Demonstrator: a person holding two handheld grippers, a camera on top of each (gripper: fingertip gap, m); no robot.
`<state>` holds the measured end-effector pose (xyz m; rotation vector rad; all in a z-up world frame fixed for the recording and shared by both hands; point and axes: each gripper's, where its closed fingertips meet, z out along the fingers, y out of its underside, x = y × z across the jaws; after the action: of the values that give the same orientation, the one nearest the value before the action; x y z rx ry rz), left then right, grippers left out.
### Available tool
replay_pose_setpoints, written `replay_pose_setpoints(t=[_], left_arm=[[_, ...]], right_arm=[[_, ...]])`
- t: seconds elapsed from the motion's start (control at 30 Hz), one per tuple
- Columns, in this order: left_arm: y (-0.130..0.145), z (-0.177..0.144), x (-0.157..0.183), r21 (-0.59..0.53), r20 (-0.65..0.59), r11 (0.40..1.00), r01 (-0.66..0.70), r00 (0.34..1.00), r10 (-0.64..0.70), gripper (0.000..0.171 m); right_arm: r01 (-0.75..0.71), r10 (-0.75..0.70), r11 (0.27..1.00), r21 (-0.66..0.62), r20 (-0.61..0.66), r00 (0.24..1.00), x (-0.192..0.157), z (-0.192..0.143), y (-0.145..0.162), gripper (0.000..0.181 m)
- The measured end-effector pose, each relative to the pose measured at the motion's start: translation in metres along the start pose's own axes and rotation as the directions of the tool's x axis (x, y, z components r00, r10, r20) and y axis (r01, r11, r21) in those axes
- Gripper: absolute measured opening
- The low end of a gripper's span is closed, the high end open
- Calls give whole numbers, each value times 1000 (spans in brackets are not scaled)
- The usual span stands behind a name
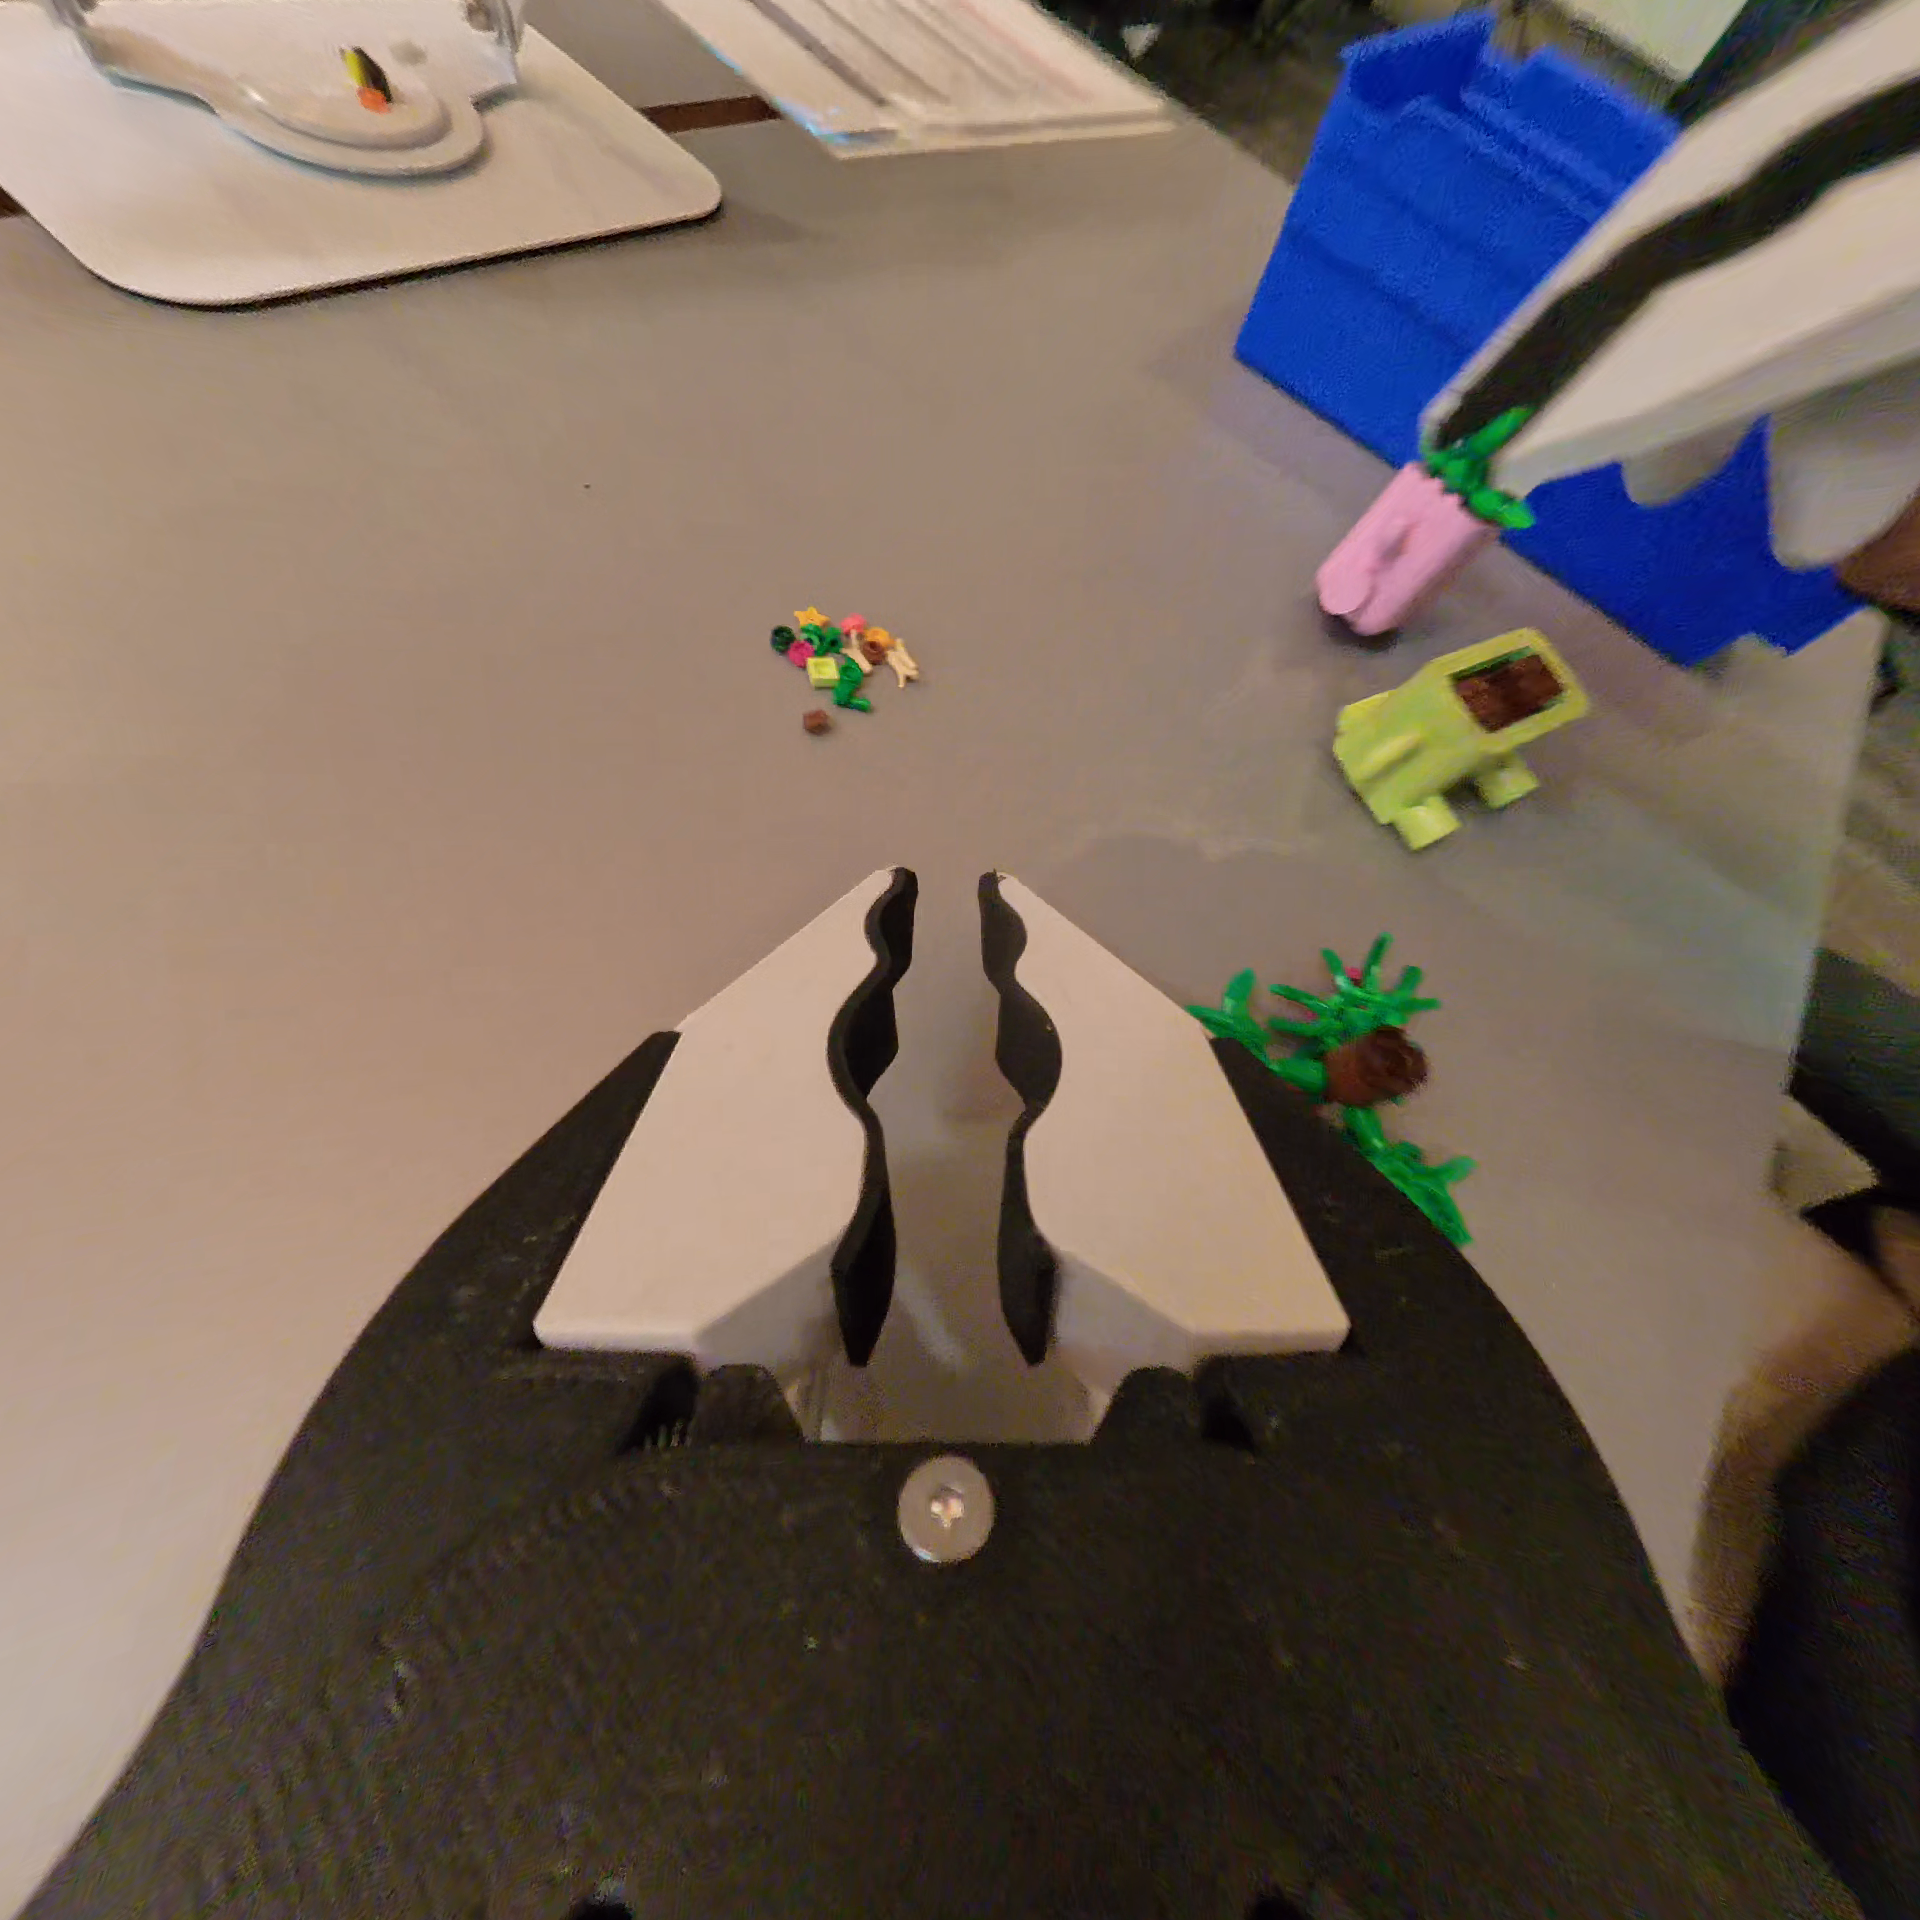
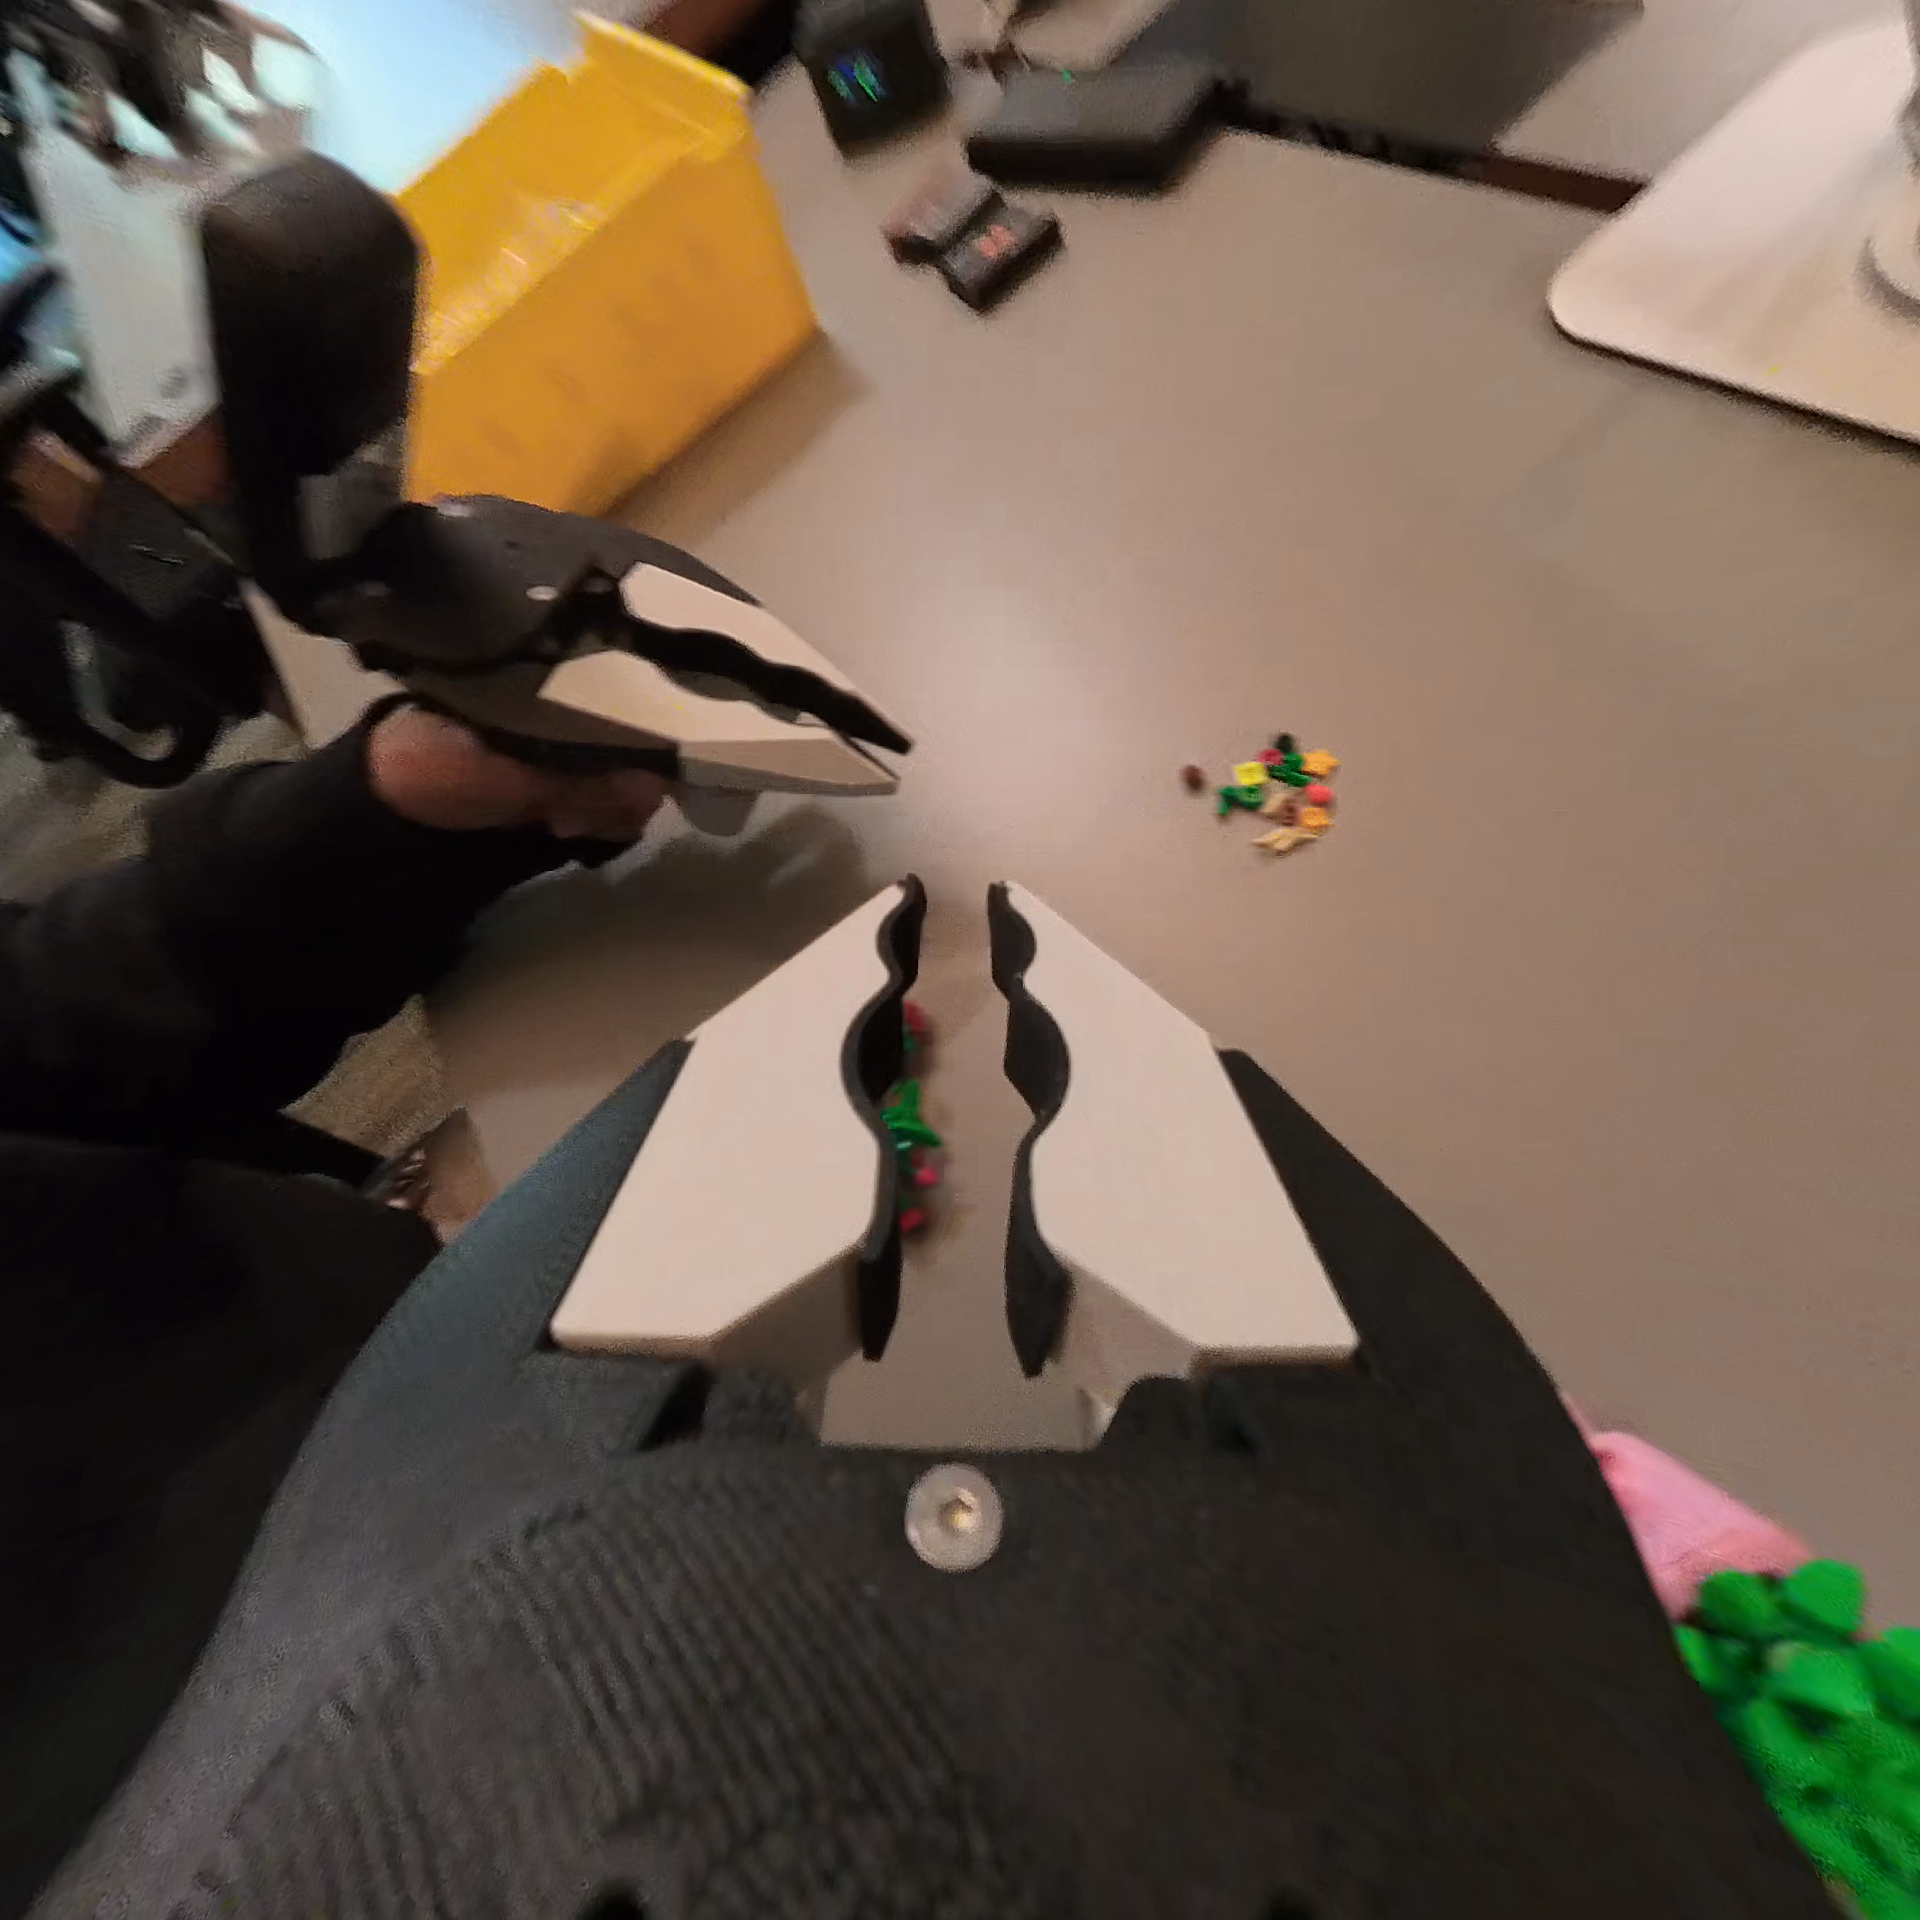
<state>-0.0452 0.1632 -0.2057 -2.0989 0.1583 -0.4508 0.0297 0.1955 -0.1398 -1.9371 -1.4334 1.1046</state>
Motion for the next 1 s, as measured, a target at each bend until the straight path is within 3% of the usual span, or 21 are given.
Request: replay_pose_setpoints(t=[0.17,0.43,0.6,0.73,1.0], left_arm=[[5,-25,22,94,-10,995,-32,999,33,8],[15,-27,92,146,-143,974,-176,970,196,19],[43,-11,95,51,-34,949,-310,950,311,22],[48,-3,91,-9,46,921,-388,920,388,24],[46,2,92,-11,16,929,-369,929,369,19]], right_arm=[[66,-73,979,194,30,997,-46,-22,27,13],[47,-76,869,492,38,996,-51,-21,65,23],[85,-126,881,465,58,990,-58,-11,68,26],[107,-143,912,395,64,988,-61,0,74,30],[204,-215,935,290,9,976,-65,18,84,23]])
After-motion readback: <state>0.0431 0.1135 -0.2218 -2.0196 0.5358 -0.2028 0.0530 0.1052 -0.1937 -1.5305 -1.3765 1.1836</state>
